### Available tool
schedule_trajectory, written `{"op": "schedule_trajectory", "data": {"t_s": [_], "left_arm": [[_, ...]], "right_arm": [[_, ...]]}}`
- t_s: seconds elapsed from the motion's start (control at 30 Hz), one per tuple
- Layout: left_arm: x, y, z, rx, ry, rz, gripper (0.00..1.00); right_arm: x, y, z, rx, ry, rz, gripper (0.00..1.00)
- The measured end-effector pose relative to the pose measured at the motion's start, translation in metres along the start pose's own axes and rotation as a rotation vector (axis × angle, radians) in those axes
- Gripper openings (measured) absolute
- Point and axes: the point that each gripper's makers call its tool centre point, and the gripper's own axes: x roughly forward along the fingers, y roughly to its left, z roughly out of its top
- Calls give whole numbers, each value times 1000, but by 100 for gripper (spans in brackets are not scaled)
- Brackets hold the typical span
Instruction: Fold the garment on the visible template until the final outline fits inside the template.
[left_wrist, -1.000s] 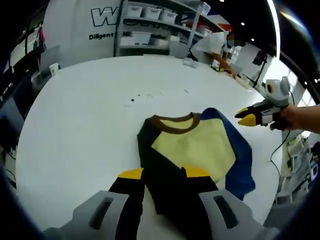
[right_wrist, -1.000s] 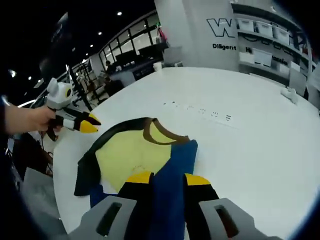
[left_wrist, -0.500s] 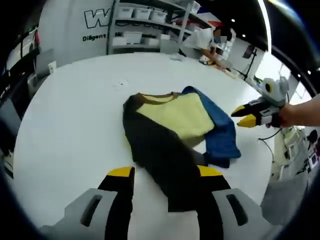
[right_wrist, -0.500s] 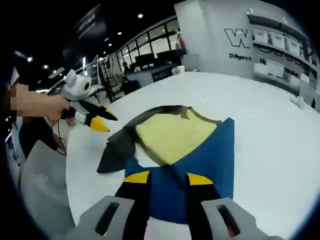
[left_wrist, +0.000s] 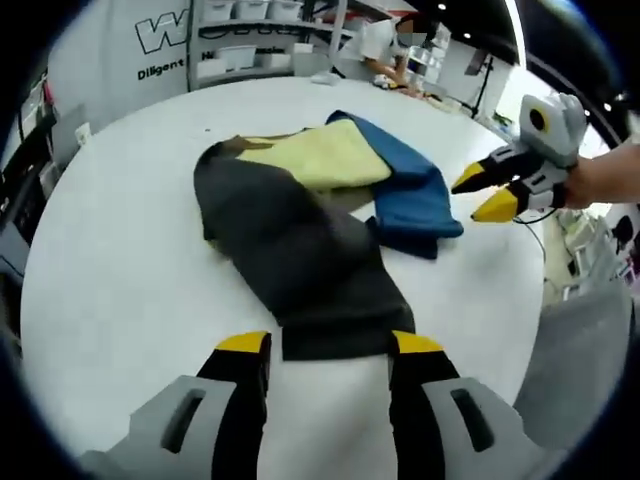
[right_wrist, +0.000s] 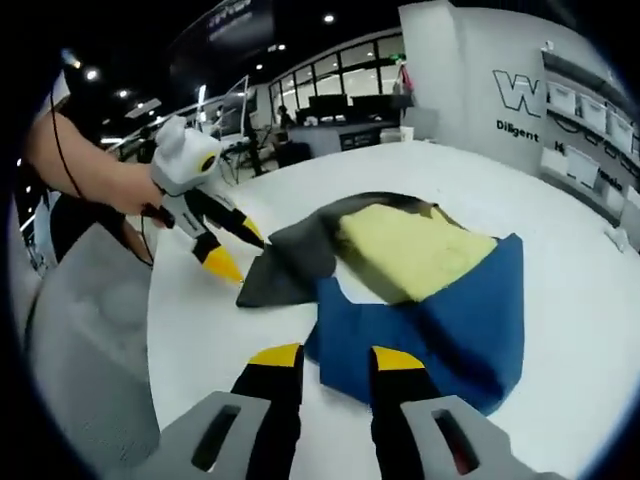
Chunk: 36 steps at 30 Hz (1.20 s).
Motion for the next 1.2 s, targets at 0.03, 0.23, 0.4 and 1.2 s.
{"op": "schedule_trajectory", "data": {"t_s": [0.03,0.23,0.4,1.2], "left_arm": [[1,-1,0,-1,1,0,49],[5,5,0,1,9,36,38],[5,12,-1,13,13,71,28],[-45,54,-4,-92,-61,133,9]], "right_arm": [[1,1,-1,-20,8,-2,19],[12,2,-7,-68,44,-25,16],[20,1,-13,-103,78,-34,11],[-36,-40,-26,-42,51,-126,0]]}}
